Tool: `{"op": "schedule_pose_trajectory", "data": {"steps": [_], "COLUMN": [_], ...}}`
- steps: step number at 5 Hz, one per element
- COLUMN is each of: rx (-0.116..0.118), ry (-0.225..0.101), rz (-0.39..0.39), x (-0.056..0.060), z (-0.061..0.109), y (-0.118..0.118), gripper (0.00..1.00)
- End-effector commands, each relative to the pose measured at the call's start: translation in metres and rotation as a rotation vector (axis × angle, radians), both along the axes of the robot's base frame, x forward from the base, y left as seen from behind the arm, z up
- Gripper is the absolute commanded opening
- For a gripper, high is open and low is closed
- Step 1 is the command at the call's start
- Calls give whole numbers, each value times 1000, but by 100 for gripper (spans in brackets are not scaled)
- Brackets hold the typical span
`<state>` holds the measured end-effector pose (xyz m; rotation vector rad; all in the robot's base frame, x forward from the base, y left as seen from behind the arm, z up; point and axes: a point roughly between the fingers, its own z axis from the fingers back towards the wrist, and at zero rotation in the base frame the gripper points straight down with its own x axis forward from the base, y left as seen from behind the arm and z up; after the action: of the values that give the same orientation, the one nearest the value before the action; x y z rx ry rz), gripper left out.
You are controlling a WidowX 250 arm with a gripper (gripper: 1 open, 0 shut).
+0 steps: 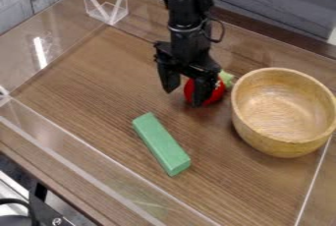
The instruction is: Move the red object to the left side of the table
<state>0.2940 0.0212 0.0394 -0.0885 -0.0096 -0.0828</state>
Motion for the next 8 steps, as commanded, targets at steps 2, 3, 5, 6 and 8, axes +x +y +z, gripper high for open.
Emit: {"op": "schedule_pose_trajectory", "data": {"steps": [2, 3, 5, 6, 8], "rx": [19, 26, 18, 19, 25], "ry": [-70, -75, -57, -59, -108], "rz": [3, 2, -3, 17, 21], "x": [1, 0, 1, -2, 0], "z": [26, 29, 6, -4, 11], "y": [-3, -10, -19, -18, -11], "gripper": [100, 100, 100, 0, 0]}}
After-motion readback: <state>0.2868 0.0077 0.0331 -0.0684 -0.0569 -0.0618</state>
